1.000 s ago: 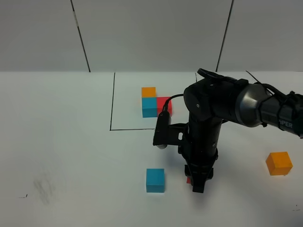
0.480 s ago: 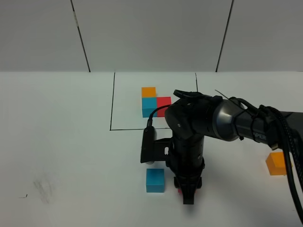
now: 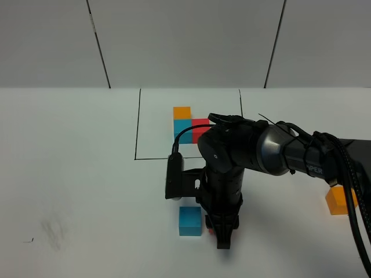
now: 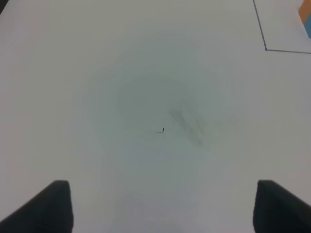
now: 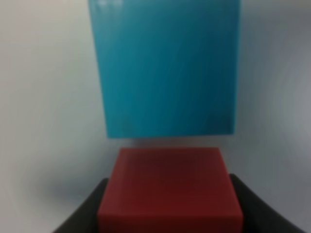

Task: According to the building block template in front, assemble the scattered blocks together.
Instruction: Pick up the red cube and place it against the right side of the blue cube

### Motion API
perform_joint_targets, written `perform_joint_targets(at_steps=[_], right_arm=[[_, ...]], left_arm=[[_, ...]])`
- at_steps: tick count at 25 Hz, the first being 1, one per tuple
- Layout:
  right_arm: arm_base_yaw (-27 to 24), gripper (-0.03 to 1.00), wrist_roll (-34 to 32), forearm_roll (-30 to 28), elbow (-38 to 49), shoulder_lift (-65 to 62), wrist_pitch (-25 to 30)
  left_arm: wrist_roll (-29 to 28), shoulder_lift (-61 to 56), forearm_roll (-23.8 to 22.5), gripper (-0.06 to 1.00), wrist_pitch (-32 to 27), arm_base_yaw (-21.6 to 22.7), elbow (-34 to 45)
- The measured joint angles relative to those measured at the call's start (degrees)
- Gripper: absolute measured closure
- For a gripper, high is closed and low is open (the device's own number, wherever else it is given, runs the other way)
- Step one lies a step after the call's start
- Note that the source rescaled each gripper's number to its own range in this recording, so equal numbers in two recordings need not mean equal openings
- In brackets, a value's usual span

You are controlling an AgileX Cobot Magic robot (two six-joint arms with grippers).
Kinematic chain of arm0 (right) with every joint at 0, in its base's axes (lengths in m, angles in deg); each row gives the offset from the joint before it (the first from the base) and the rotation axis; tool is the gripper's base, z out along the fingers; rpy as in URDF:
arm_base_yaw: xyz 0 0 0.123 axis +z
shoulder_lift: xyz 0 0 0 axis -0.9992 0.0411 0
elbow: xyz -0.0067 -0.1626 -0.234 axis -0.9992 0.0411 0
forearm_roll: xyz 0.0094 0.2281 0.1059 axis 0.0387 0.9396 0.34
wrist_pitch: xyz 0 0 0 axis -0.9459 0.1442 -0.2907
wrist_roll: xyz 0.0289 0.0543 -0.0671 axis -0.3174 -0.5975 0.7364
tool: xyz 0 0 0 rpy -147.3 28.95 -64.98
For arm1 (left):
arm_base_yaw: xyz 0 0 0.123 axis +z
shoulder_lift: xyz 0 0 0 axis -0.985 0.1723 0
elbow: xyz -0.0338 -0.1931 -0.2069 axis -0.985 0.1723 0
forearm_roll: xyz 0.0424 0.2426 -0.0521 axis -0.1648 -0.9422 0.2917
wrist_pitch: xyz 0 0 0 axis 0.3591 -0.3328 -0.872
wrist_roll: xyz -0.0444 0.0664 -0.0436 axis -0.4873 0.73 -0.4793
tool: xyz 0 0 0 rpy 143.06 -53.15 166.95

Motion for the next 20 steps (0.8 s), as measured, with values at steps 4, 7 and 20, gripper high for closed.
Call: perform_joint_targets(at_steps=[4,7,20], right_arm=[[0.0,0.96,2.71,2.82,0.0,0.0,-0.21],[0.0,0.96,3.11,3.28,0.0,0.0,-1.43],[0.0,0.97,3.05,2.82,0.0,0.0,-4.21]], left_arm=[[0.0,0.0,0.0,0.22,0.0,0.0,0.0],[0.0,0.0,0.0,0.22,0.0,0.0,0.0],[0.0,0.0,0.0,0.22,0.0,0.0,0.0]])
